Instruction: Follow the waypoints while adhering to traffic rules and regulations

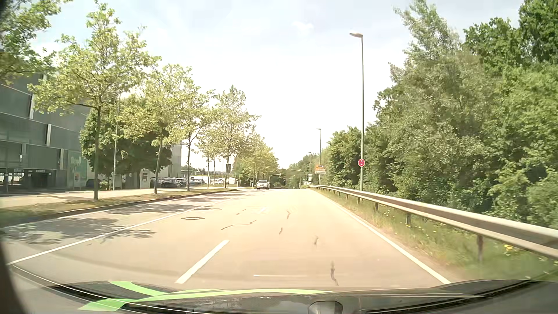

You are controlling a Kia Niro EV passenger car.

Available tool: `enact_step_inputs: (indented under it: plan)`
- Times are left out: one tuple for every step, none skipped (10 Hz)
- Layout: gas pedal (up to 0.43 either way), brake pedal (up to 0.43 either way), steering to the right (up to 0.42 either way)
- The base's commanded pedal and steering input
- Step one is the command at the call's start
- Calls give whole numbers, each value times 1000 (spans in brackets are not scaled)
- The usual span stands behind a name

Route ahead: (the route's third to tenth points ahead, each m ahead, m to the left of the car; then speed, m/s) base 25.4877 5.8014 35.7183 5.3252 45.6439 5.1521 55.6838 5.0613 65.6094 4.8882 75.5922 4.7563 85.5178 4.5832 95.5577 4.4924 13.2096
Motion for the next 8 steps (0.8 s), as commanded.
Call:
enact_step_inputs:
  plan:
    - [138,0,-1]
    - [138,0,-1]
    - [138,0,-1]
    - [138,0,-1]
    - [138,0,-1]
    - [138,0,-1]
    - [138,0,-1]
    - [138,0,-2]
